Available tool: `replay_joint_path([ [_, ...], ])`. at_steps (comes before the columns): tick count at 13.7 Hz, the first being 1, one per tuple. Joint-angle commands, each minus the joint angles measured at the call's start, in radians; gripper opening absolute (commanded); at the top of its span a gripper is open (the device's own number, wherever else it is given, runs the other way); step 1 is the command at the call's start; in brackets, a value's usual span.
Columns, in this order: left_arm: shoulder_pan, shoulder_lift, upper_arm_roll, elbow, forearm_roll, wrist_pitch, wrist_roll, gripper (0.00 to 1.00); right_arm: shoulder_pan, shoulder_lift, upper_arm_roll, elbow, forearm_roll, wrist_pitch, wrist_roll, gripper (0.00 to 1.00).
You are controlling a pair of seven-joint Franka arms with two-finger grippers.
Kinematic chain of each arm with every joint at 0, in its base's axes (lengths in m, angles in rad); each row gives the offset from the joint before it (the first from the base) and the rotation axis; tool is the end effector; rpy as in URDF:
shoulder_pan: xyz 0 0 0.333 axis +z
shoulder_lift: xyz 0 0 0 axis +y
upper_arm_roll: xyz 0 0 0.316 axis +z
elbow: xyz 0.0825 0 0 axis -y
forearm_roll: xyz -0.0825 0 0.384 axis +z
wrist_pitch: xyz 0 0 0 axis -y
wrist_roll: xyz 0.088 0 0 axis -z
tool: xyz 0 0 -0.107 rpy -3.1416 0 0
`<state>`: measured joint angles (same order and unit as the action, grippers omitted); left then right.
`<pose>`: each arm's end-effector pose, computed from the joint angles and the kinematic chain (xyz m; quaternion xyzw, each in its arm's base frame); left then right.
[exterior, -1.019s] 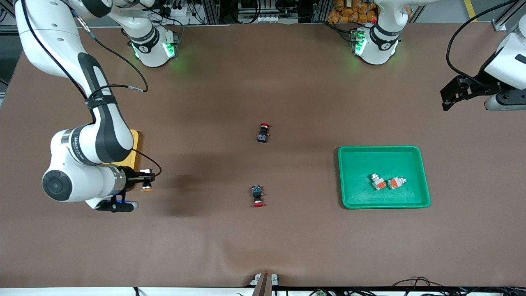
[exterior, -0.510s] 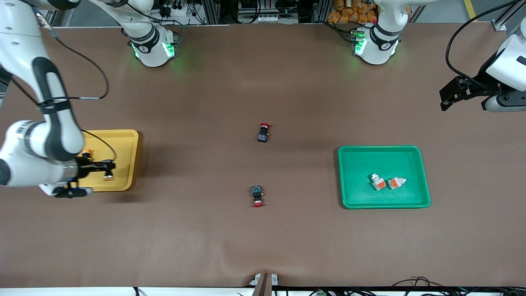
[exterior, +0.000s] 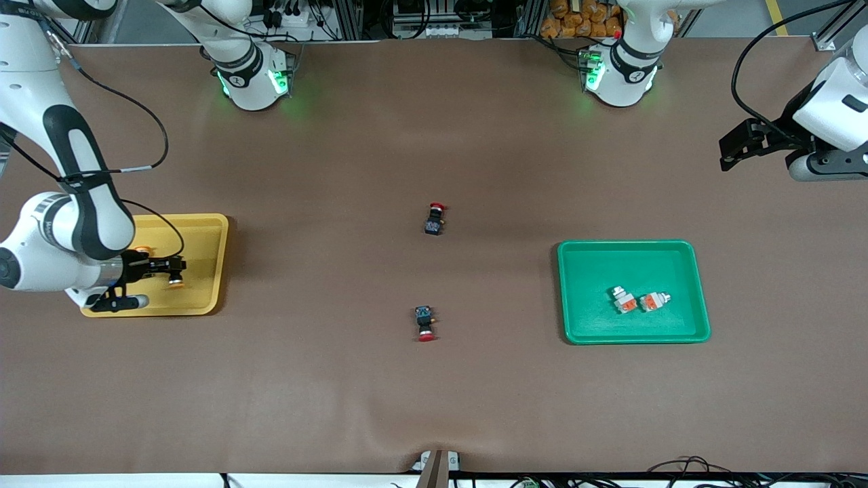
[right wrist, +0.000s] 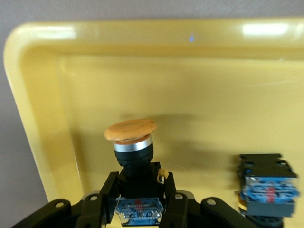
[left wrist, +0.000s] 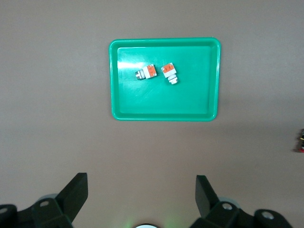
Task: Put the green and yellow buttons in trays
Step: 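Lower the yellow button into the yellow tray and open the right gripper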
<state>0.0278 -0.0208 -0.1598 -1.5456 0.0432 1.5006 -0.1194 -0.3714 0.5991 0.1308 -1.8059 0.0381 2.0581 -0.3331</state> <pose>0.5370 -0.0674 0.6416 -0.9996 0.0050 0.0092 0.0246 0.5945 -0.1472 0.1909 -0.9835 -0.0290 0.1483 0.0992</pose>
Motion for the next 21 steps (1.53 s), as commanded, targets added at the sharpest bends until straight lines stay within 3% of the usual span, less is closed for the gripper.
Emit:
replay_joint_path([
  [1, 0.0, -0.013, 0.003, -0.008, -0.026, -0.013, -0.008, 1.0, -0.015, -0.022, 0.016, -0.033, -0.004, 0.013, -0.004, 0.15],
  [3, 0.0, -0.011, 0.003, -0.013, -0.026, -0.008, -0.008, 1.0, -0.018, -0.01, 0.016, -0.03, -0.003, 0.011, -0.004, 0.98],
  [9, -0.005, -0.014, 0.002, -0.019, -0.031, 0.003, -0.008, 1.0, 0.011, -0.016, 0.03, 0.06, 0.006, -0.022, -0.004, 1.0],
  [14, 0.0, -0.022, 0.002, -0.03, -0.032, 0.003, -0.008, 1.0, 0.141, -0.013, 0.026, 0.342, -0.009, -0.189, 0.009, 1.0],
  [17, 0.0, -0.025, 0.002, -0.028, -0.033, 0.003, -0.008, 1.0, 0.268, -0.015, -0.025, 0.534, -0.064, -0.309, 0.009, 1.0],
  [21, 0.001, -0.031, 0.003, -0.028, -0.033, 0.004, -0.008, 1.0, 0.265, -0.018, -0.025, 0.648, 0.026, -0.314, -0.003, 1.0],
])
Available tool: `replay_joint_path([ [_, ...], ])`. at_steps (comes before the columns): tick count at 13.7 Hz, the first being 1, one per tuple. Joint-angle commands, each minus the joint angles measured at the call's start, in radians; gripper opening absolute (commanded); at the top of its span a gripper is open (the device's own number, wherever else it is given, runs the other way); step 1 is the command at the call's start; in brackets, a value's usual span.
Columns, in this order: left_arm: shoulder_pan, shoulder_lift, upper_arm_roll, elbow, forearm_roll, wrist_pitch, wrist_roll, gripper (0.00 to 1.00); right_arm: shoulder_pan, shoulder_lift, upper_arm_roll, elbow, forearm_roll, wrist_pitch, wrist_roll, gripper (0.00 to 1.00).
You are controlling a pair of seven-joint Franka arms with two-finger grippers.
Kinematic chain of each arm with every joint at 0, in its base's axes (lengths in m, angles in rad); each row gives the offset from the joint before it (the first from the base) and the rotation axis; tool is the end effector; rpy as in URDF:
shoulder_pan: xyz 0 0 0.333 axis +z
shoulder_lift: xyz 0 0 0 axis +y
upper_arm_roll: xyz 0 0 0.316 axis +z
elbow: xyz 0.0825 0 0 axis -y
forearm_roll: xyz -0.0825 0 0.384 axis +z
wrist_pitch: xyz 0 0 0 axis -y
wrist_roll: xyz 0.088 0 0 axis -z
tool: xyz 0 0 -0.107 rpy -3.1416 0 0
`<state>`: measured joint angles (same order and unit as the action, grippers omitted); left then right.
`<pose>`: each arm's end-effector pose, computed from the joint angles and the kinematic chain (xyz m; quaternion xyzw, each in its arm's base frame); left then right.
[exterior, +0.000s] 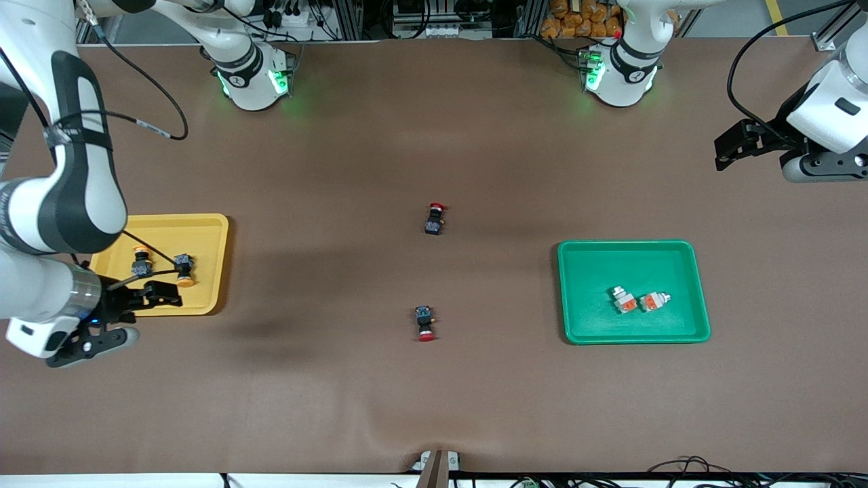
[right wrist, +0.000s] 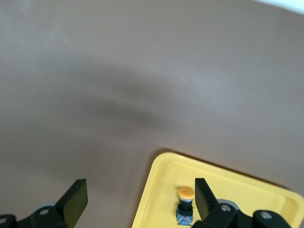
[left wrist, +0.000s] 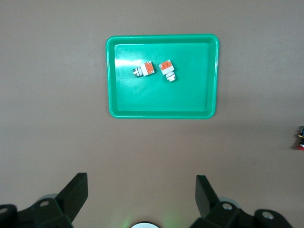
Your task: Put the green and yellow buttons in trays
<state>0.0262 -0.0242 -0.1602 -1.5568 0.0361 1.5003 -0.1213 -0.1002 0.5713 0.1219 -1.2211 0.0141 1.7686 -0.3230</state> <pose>0.5355 -0.0692 0.6381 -0.9997 0.0053 0.0136 0.0219 0.7181 -0.0043 0.4435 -0.9861 -0.1608 0.0038 0.0409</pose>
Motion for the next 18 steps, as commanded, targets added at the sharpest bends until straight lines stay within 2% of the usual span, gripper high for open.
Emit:
replay_joint_path([
  [1, 0.003, -0.028, 0.004, -0.016, -0.03, 0.004, -0.007, 1.0, 0.003, 0.001, -0.019, 0.096, 0.055, -0.047, -0.008, 1.0],
  [4, 0.006, -0.028, 0.005, -0.016, -0.033, 0.008, -0.008, 1.0, 0.002, -0.056, -0.021, 0.167, 0.055, -0.17, -0.002, 1.0],
  [7, 0.006, -0.026, 0.007, -0.014, -0.035, 0.009, -0.008, 1.0, 0.072, -0.161, -0.108, 0.166, 0.056, -0.265, 0.057, 1.0],
  [10, 0.006, -0.026, 0.007, -0.014, -0.035, 0.014, -0.009, 1.0, 0.083, -0.266, -0.131, 0.129, 0.067, -0.398, 0.175, 1.0],
  [14, 0.005, -0.023, 0.007, -0.014, -0.035, 0.02, -0.009, 1.0, 0.082, -0.47, -0.125, -0.131, 0.05, -0.388, 0.318, 1.0],
  [18, 0.006, -0.017, 0.007, -0.009, -0.035, 0.02, 0.0, 1.0, 0.059, -0.615, -0.114, -0.38, 0.023, -0.238, 0.358, 1.0],
])
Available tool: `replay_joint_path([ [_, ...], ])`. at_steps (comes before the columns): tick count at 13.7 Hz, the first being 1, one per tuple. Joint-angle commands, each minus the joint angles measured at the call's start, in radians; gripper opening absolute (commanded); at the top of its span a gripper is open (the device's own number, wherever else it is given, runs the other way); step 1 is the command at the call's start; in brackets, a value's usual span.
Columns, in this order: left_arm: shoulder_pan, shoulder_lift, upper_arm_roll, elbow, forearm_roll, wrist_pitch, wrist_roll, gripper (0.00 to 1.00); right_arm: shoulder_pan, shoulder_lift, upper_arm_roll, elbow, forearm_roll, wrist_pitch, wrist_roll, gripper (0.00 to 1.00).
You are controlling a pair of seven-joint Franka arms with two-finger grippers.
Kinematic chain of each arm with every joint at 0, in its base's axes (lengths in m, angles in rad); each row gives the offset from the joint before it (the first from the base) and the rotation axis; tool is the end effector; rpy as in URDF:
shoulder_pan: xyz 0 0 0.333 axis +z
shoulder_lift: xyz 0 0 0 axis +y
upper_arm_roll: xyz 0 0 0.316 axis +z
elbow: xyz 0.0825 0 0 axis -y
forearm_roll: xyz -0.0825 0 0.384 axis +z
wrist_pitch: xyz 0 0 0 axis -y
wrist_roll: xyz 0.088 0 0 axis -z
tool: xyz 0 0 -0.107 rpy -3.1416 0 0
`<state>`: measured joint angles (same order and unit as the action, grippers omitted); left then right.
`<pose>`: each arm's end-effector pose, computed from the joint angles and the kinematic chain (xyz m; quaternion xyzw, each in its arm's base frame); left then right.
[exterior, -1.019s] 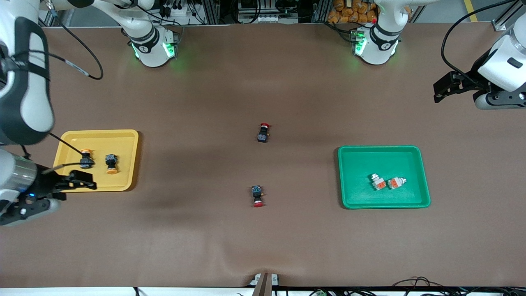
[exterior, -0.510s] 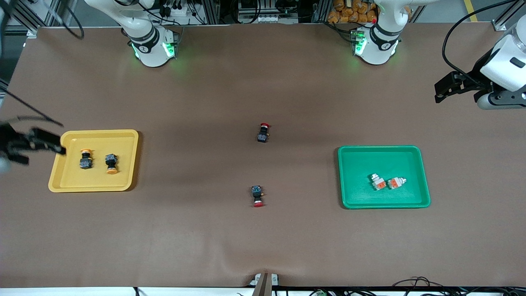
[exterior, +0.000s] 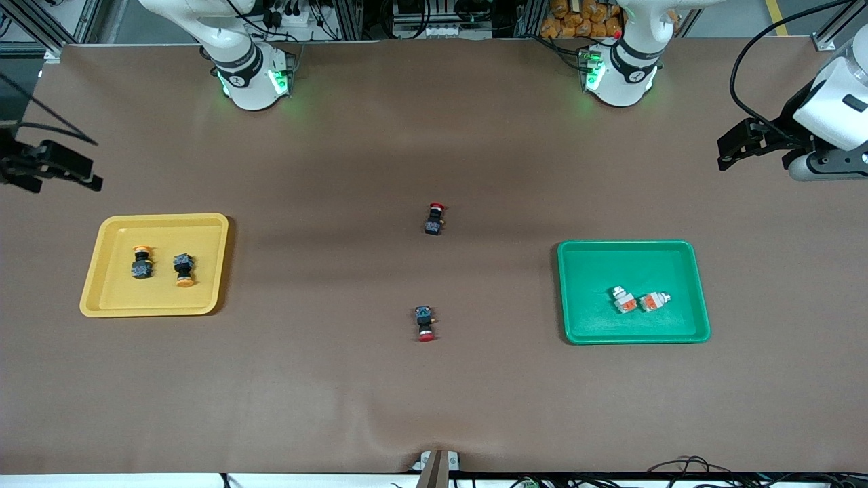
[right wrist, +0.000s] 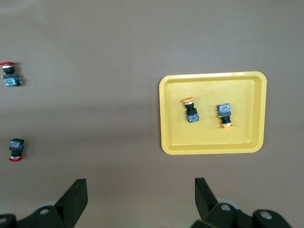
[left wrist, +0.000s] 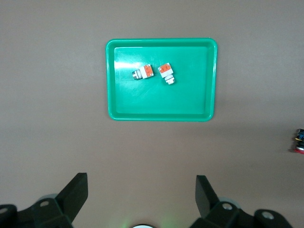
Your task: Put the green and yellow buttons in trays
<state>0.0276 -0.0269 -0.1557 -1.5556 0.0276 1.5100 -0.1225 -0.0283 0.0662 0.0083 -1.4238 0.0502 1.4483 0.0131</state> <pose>0.5360 -0.0672 0.6409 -0.9998 0.0020 0.0075 0.0169 0.5628 -0.0056 0.6456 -0.9994 0.0140 0.0208 0.0253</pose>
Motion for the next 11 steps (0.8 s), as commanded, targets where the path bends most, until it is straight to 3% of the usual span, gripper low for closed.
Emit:
replay_joint_path([
  [1, 0.005, -0.012, 0.002, -0.006, -0.026, 0.01, 0.001, 1.0, -0.015, -0.124, -0.002, -0.208, -0.012, 0.105, 0.021, 1.0],
  [11, 0.003, -0.011, 0.008, 0.011, -0.029, 0.003, 0.001, 1.0, -0.01, -0.124, 0.002, -0.191, -0.032, 0.119, -0.119, 1.0],
])
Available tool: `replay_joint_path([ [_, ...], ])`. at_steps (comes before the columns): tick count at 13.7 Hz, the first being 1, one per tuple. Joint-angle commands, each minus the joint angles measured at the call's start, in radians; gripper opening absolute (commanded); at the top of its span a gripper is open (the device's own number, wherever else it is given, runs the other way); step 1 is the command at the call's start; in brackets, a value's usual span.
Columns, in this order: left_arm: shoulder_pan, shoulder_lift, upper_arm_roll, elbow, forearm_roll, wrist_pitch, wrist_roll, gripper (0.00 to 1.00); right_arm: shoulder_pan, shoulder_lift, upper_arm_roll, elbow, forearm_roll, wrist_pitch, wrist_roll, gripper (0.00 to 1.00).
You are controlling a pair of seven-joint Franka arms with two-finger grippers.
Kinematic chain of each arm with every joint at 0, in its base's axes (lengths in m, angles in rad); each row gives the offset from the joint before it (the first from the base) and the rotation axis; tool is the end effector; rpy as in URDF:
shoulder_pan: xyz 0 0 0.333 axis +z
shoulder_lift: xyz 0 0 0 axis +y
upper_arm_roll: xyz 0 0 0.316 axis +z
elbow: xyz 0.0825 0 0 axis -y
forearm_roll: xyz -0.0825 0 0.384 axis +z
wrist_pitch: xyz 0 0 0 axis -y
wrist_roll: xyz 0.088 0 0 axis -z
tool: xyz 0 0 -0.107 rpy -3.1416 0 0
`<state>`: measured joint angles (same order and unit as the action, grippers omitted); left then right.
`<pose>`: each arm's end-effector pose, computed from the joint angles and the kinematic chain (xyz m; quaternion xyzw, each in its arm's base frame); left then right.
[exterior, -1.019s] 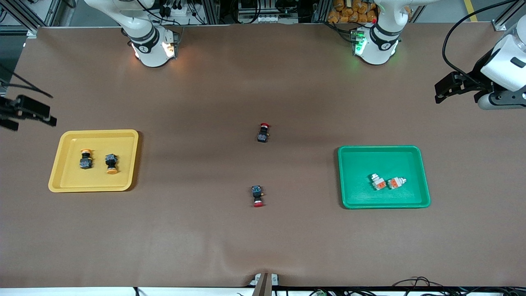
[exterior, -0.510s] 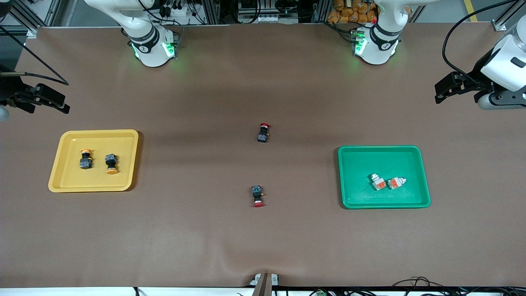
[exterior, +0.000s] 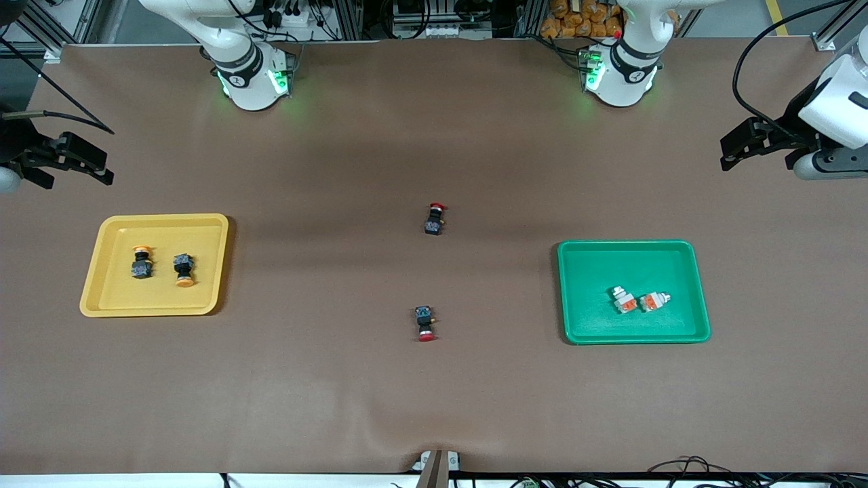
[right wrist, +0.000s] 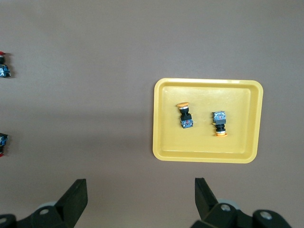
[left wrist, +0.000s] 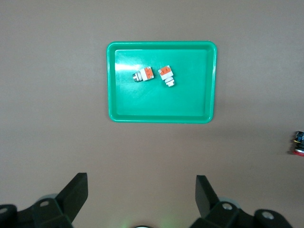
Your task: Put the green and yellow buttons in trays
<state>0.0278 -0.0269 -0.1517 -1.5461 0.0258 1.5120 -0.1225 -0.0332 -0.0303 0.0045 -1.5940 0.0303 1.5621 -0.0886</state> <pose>0.5366 -0.0652 0.6455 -0.9999 0.0000 0.0019 0.0153 0.5440 -0.0123 0.6295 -0.9994 -0.0301 -0.0001 0.0151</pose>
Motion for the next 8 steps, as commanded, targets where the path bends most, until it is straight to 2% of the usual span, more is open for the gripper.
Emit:
replay_joint_path([
  [1, 0.003, -0.011, 0.004, 0.001, -0.027, 0.001, 0.001, 1.0, -0.005, -0.026, 0.006, -0.021, -0.012, 0.006, -0.017, 1.0],
  [8, 0.003, -0.01, 0.004, 0.0, -0.027, -0.001, 0.001, 1.0, -0.002, -0.026, 0.006, -0.023, -0.006, 0.009, -0.013, 1.0],
])
